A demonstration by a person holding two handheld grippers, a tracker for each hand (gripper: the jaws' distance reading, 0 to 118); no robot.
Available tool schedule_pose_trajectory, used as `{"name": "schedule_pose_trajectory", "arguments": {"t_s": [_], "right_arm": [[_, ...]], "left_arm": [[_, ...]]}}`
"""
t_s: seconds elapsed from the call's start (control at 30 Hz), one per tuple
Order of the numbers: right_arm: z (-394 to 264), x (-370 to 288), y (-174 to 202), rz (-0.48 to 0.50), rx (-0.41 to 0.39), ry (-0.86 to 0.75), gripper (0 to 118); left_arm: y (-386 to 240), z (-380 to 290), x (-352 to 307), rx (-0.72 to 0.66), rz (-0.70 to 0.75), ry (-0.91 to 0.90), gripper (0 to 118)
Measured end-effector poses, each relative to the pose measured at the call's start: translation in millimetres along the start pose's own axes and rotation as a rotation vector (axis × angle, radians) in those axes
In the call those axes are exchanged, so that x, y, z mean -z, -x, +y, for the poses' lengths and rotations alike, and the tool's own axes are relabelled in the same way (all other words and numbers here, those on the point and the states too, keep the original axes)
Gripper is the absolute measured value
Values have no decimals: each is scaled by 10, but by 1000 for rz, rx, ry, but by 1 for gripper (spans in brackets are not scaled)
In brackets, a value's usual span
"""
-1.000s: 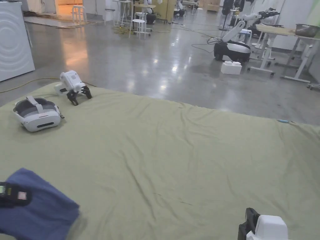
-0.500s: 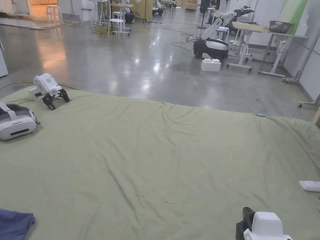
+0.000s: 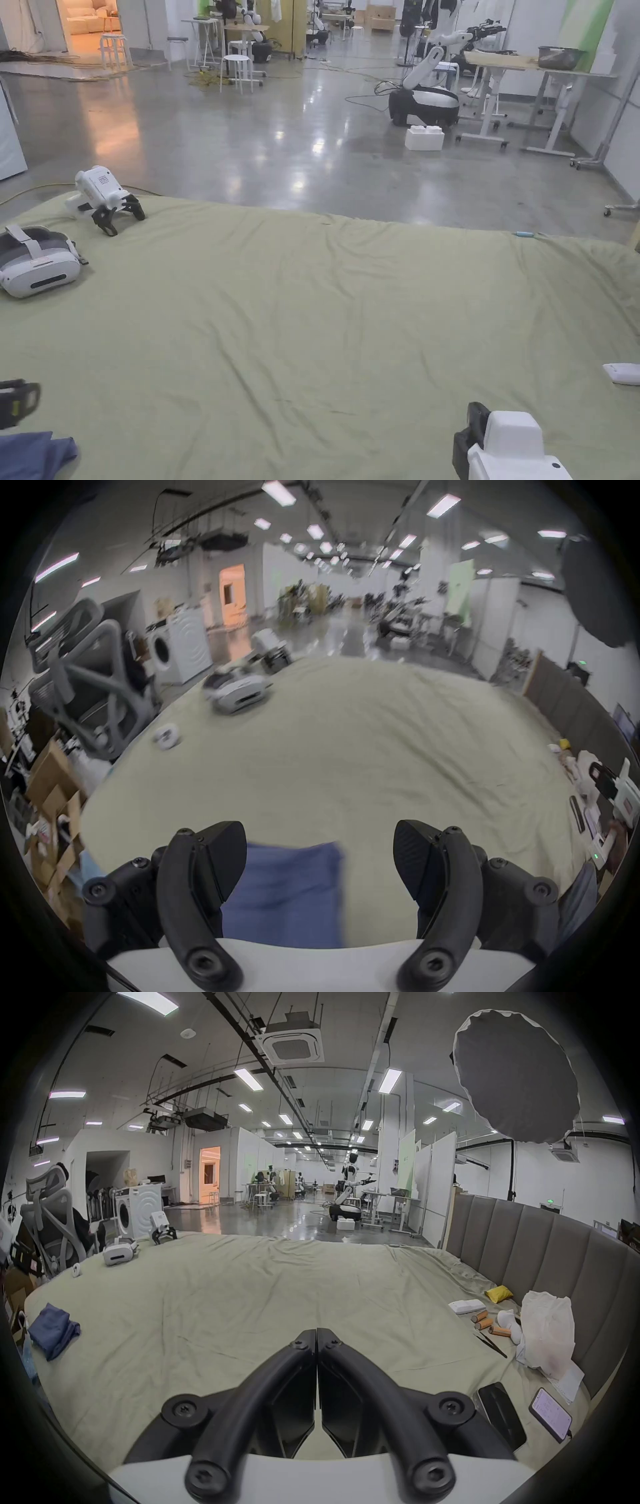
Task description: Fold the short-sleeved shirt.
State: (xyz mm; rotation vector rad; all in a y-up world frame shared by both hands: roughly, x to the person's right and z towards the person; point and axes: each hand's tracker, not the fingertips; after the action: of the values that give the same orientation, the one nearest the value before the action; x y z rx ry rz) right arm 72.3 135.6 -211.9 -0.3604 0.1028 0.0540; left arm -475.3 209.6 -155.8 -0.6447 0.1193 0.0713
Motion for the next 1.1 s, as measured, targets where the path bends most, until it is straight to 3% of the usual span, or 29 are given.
{"name": "schedule_pose_trajectory", "arguments": {"t_s": [0.13, 0.33, 0.43, 0.57, 0.6, 0.73, 0.77, 0.9, 0.93, 0.97, 1.1], "right_arm": [[181, -16, 46, 14, 33, -55, 0], [275, -19, -49, 7, 33, -80, 0], [304, -71, 42, -10, 26, -100, 0], [312, -126, 76, -26, 21, -115, 0], [299, -111, 131, -23, 24, -118, 0], [381, -236, 175, -36, 17, -138, 0], [272, -229, 147, -110, 52, -94, 0], [186, -132, 153, -102, 45, -117, 0], [258, -180, 199, -36, 34, -153, 0], [264, -170, 194, -30, 36, -155, 0], [268, -239, 225, -61, 20, -171, 0]], "left_arm": [[-839, -232, 190, 47, -40, -130, 90], [-1932, -371, 383, 147, -64, -300, 78], [-2344, -370, 329, 173, -54, -396, 60], [-2639, -384, 248, 198, -36, -499, 4], [-2679, -384, 241, 187, -27, -506, 1], [-2700, -349, 208, 144, -23, -522, 0], [-2682, -348, 219, 136, -13, -526, 0], [-2591, -344, 199, 81, -2, -509, 0], [-2546, -352, 206, 67, 2, -509, 0], [-2542, -355, 181, 56, 8, -509, 0], [-2437, -385, 164, 18, 14, -508, 0]]}}
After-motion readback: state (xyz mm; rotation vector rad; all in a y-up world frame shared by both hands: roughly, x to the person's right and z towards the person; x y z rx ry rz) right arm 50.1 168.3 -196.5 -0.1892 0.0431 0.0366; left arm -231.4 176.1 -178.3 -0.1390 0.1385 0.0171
